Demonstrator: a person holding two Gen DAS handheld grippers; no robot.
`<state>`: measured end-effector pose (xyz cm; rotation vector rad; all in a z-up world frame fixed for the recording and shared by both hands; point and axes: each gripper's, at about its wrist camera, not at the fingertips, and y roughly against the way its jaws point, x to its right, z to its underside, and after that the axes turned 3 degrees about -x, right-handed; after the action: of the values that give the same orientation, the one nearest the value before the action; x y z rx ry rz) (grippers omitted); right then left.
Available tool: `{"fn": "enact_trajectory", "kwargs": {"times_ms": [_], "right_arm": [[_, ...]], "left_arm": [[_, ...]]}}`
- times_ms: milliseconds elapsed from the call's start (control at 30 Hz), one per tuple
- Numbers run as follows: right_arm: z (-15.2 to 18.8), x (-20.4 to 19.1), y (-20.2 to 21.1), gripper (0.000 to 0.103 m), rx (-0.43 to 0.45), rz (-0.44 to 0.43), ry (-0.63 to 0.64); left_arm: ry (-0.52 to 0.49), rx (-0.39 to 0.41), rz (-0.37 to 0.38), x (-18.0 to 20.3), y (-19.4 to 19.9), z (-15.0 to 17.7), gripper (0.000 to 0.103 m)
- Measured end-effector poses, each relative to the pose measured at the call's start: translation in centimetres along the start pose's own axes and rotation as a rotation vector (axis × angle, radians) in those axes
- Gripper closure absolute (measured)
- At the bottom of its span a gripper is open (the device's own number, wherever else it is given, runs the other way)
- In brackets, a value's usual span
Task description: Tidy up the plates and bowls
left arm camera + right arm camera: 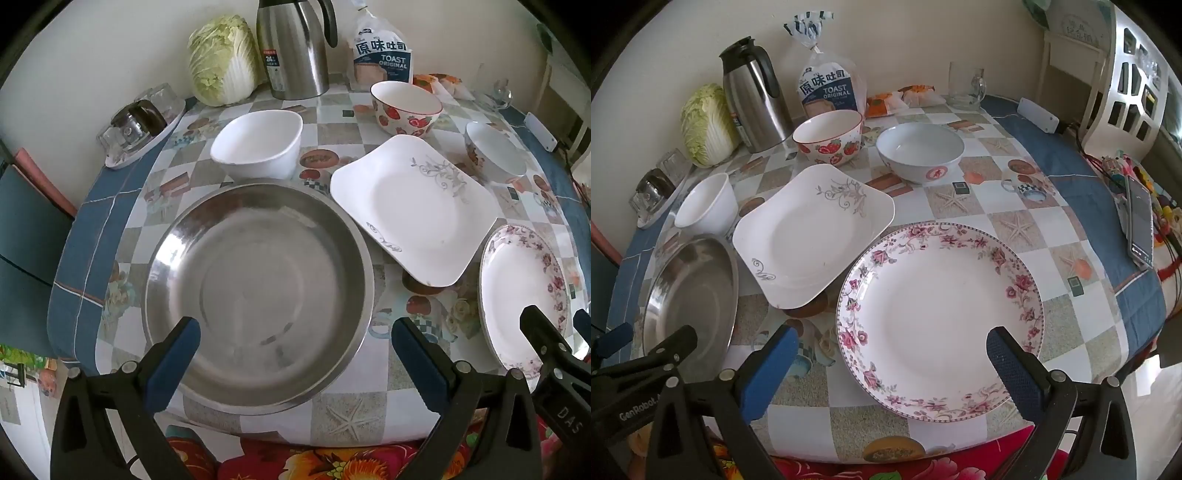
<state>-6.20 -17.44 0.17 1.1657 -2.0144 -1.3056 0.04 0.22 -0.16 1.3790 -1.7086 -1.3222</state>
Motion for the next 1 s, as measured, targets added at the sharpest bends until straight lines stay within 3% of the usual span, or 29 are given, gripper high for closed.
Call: {"fn": "enact_trajectory", "kwargs": {"times_ms": [1000], "right_arm": [[0.05, 0.01, -0.08, 0.000, -0.002, 0.001, 0.001]], "left_arm": [[0.018, -0.005, 0.017, 0.00, -0.38, -0.12, 0.000]]}}
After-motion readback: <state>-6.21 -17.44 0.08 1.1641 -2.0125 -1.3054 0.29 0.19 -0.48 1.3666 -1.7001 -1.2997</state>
